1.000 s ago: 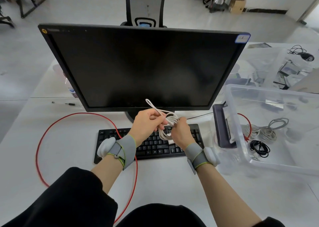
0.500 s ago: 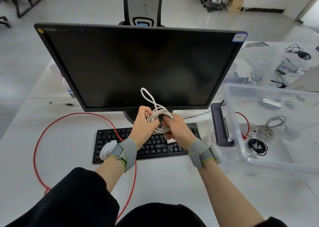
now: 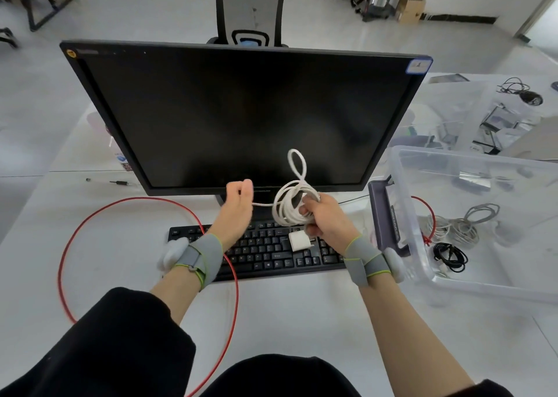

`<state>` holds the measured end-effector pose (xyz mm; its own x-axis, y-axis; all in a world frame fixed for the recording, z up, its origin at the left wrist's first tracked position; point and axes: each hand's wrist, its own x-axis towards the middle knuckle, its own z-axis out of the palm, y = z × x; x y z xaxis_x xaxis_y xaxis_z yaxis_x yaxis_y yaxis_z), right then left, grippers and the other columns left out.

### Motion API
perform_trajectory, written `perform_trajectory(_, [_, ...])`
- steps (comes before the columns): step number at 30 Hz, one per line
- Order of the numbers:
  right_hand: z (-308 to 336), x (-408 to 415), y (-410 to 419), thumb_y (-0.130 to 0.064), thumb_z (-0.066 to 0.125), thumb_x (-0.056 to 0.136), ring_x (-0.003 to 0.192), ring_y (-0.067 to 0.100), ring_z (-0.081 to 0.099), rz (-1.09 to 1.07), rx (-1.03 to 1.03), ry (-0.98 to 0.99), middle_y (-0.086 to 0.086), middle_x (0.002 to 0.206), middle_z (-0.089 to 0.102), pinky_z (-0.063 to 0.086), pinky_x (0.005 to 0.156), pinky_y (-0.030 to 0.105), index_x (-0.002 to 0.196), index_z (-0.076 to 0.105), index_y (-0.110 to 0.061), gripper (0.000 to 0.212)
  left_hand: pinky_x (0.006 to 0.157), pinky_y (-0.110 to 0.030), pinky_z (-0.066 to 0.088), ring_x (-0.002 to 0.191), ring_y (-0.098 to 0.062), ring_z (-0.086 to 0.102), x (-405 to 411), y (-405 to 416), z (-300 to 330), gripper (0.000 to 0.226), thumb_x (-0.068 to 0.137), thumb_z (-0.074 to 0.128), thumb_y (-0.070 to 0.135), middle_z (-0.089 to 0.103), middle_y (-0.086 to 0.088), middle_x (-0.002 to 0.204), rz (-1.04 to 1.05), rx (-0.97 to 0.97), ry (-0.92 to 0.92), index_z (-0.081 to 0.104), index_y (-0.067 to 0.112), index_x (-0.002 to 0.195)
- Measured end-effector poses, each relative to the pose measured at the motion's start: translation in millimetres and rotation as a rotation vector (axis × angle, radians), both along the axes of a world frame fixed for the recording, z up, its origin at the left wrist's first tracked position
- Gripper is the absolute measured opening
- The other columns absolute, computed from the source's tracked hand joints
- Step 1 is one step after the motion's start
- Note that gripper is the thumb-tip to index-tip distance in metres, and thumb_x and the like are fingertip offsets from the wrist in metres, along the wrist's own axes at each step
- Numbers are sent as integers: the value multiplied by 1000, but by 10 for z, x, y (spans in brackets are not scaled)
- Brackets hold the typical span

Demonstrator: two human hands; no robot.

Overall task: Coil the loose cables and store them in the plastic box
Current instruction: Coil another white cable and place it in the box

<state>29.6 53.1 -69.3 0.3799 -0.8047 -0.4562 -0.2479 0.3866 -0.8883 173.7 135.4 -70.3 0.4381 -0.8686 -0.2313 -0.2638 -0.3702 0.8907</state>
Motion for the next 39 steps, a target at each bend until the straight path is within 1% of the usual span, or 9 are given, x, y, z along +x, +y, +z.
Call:
perform_trajectory(4, [-50,-179,-263,-6,36,98,53,15,33,-155,-57,173,5,68,41,29,34,14,82,43,-12,19,63,-23,34,63,-11,41,282,-9,38,32,98,45,37,41,2,65,-154,128,-136,62,16,82])
perform_trajectory(9, [-140,-253,-386,-3,35,94,106,36,53,-108,-183,539,24,113,55,34,75,30,119,47,8,30,63,-25,36,61,-11,52,295,-168,235,37,93,56,30,61,7,61,-40,-8,208,56,15,59])
perform_trajectory(13, [-128,-261,-353,-5,34,96,107,35,51,-47,-210,604,23,115,52,40,81,34,117,45,6,26,72,-24,39,79,-10,60,271,-148,422,27,90,51,20,73,6,100,-234,-116,598,51,9,65])
perform_trajectory(17, [-100,-246,-266,-3,35,96,121,37,46,-27,-243,636,25,132,48,38,89,31,125,40,6,31,93,-31,41,94,-14,59,150,-124,495,48,91,49,27,67,3,78,-359,-190,717,56,20,44])
perform_trajectory(20, [-96,-251,-212,1,35,95,121,38,46,-24,-265,641,26,131,49,37,89,32,125,37,8,31,106,-35,36,116,-22,56,110,-134,524,60,96,33,43,69,-1,82,-393,-130,733,66,16,54])
perform_trajectory(22, [-81,-242,-171,0,33,96,119,38,47,-21,-267,638,27,130,49,38,88,33,124,37,8,30,104,-34,38,106,-21,60,107,-136,502,72,100,18,44,70,-8,86,-440,-44,788,73,9,70])
perform_trajectory(30, [32,-116,-132,-2,33,97,95,24,45,58,-301,517,15,104,45,33,76,28,115,38,0,20,65,-25,48,55,-8,52,-79,-62,284,12,94,51,1,67,0,70,-498,21,286,57,11,91])
perform_trajectory(36, [107,-73,-58,-4,34,98,88,21,45,161,-386,447,10,100,46,32,68,23,120,36,-1,21,51,-23,42,42,-9,46,-163,-107,237,22,86,68,17,61,-6,58,-286,91,168,47,11,84])
perform_trajectory(39, [135,-56,-13,-12,32,101,68,15,46,168,-414,409,10,94,49,35,50,19,120,37,-3,21,50,-22,41,46,-10,48,-175,-140,161,31,82,72,29,58,-3,59,-153,129,37,49,15,97])
